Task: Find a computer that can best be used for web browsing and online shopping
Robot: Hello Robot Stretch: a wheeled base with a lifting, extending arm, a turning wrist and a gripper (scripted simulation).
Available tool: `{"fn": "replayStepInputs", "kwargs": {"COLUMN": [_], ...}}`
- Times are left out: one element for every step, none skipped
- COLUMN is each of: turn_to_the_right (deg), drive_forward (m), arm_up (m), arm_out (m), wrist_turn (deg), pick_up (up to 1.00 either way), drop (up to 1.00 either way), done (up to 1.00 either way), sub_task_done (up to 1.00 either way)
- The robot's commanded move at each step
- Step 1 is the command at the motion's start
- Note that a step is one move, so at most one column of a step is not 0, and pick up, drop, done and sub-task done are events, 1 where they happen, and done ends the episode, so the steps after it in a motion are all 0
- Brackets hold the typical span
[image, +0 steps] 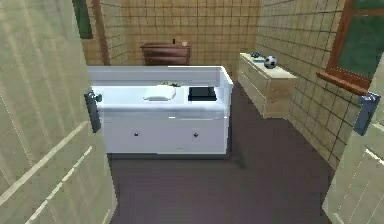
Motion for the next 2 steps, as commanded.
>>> {"fn": "replayStepInputs", "kwargs": {"turn_to_the_right": [0.0,-6.0], "drive_forward": [1.0,0.0], "arm_up": [0.0,0.0], "arm_out": [0.0,0.0], "wrist_turn": [0.0,0.0], "pick_up": [0.0,0.0], "drop": [0.0,0.0], "done": [0.0,0.0], "sub_task_done": [0.0,0.0]}}
